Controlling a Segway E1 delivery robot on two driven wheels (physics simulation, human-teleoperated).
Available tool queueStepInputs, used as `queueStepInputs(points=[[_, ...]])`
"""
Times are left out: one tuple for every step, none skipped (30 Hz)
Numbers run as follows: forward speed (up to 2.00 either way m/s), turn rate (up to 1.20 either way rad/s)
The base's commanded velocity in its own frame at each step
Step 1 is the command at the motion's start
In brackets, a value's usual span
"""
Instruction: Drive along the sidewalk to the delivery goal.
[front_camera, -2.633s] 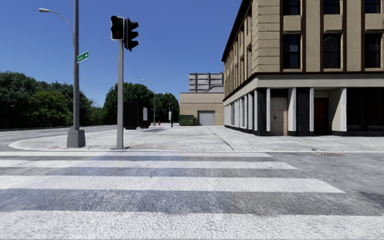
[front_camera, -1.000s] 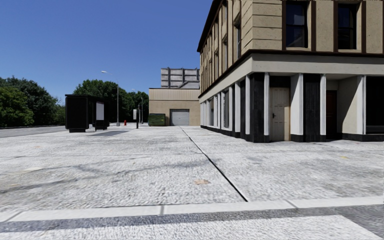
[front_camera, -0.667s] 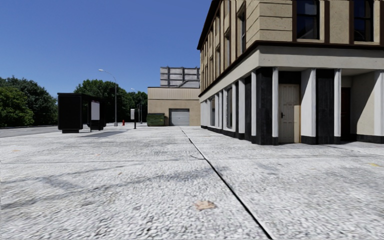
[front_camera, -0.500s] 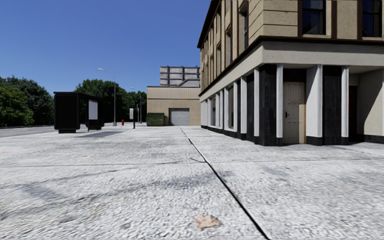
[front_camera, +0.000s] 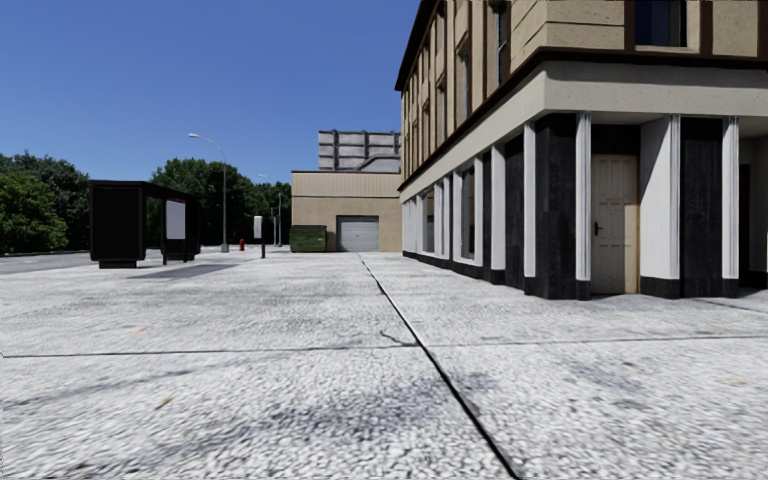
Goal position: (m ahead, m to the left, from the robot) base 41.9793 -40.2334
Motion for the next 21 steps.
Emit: queueStepInputs(points=[[1.31, 0.00], [1.31, 0.00], [1.31, 0.00], [1.31, 0.00], [1.31, 0.00], [1.31, -0.07], [1.31, -0.17], [1.31, -0.27], [1.31, -0.27], [1.31, -0.35], [1.31, -0.40], [1.31, -0.48], [1.31, -0.53], [1.31, -0.53], [1.31, -0.54], [1.31, -0.54], [1.31, -0.55], [1.31, -0.56], [1.31, -0.56], [1.31, -0.59], [1.31, -0.60]])
